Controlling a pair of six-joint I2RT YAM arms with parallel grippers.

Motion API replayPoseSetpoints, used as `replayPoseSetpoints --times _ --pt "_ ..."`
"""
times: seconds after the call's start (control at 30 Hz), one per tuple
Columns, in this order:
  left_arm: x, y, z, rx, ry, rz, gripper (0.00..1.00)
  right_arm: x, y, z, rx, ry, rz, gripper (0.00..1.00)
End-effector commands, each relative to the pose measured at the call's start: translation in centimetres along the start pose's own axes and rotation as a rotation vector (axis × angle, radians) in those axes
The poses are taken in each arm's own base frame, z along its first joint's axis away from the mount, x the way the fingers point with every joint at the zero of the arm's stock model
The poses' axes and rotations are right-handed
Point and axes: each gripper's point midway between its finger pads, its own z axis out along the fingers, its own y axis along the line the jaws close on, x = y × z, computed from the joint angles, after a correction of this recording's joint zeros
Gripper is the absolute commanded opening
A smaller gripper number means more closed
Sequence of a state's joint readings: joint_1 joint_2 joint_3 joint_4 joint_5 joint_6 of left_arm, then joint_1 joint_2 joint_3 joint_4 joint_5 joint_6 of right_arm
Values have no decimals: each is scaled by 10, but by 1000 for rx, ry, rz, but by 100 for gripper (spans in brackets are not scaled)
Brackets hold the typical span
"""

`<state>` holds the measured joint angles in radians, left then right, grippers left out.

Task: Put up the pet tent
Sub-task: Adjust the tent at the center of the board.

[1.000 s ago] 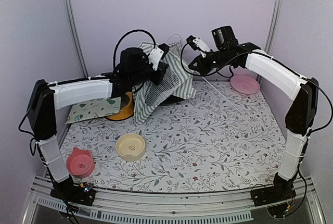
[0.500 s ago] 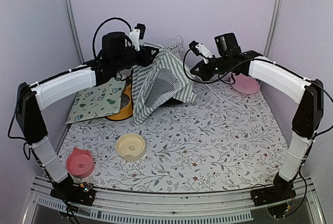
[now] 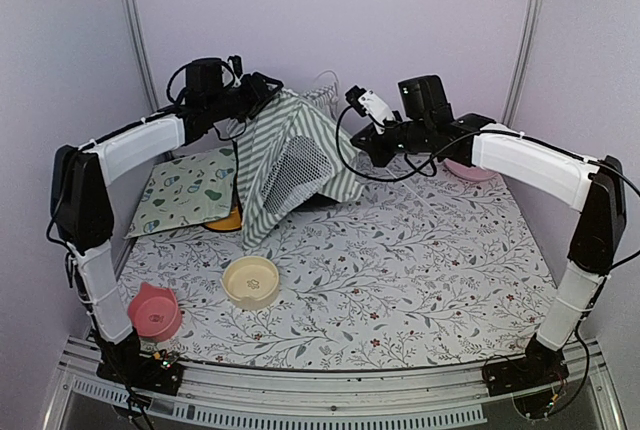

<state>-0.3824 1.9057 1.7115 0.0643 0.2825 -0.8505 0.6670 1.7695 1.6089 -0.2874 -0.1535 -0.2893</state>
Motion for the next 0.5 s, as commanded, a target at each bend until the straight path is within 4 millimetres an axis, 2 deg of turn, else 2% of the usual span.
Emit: replayPoseSetpoints --times 0.0,0.1,0.27,0.33,0.47 --pt "-5 -22 3 71 19 -95 58 -13 4 -1 43 -37 -65 0" --pt "1 -18 8 72 37 -116 58 -12 9 3 49 -30 -80 0" --pt "14 -3 14 39 54 -141 48 -11 9 6 58 -29 -96 0" --pt "24 12 25 18 76 -157 44 -10 12 7 45 -30 -104 0" --pt "31 21 36 5 97 -193 43 -8 15 9 30 -24 -122 0"
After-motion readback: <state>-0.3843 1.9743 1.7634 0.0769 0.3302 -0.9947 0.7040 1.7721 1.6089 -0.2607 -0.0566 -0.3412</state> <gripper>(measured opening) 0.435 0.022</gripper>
